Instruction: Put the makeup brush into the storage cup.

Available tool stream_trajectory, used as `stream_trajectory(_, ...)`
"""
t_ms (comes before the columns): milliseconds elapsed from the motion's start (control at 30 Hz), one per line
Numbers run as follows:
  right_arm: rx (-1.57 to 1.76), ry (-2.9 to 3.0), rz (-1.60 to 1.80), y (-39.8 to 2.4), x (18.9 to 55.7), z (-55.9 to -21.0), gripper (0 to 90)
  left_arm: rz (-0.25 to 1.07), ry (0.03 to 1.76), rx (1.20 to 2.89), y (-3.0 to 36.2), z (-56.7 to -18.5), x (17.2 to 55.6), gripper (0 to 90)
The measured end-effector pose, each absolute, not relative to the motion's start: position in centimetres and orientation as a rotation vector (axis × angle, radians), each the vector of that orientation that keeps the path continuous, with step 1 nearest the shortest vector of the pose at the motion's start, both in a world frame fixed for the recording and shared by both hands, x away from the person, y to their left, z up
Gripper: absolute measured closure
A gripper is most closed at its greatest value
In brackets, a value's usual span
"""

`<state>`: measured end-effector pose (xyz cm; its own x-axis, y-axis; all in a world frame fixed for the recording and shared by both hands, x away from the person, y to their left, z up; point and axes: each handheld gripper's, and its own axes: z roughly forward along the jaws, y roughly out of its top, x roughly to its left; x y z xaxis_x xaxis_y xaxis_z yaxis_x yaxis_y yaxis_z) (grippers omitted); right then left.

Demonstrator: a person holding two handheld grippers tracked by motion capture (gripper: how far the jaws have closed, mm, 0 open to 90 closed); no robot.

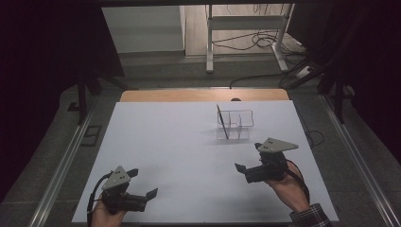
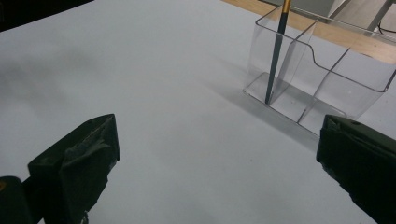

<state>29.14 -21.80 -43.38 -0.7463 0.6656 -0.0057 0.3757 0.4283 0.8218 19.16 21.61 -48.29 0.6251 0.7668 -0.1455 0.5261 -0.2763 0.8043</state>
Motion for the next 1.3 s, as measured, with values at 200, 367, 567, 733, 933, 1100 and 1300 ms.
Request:
stream_trajectory(200,0.896,2.353,1.238,-22.1,28.7,-43.4,0.0,0.341,1.021,1.954,21.6,-48.3,19.2,1.3)
stream_trajectory(367,0.902,2.349,1.237,-22.4,28.4,-43.4,0.0,0.343,1.021,1.955,21.6,-48.3,19.1,1.3)
stream_trajectory(567,0.906,2.344,1.238,-22.9,27.9,-43.5,0.0,0.342,1.021,1.954,21.6,-48.3,19.1,1.3)
stream_trajectory(733,0.916,2.338,1.237,-23.3,27.6,-43.6,0.0,0.343,1.021,1.954,21.6,-48.3,19.1,1.3)
stream_trajectory(933,0.924,2.332,1.236,-23.8,27.2,-43.7,0.0,0.342,1.021,1.956,21.6,-48.3,19.1,1.3)
stream_trajectory(1100,0.929,2.327,1.214,-24.3,27.0,-43.9,0.0,0.342,1.02,1.955,21.6,-48.3,19.1,1.3)
stream_trajectory(1300,0.938,2.327,1.206,-24.8,26.6,-44.1,0.0,0.341,1.022,1.954,21.6,-48.3,19.2,1.3)
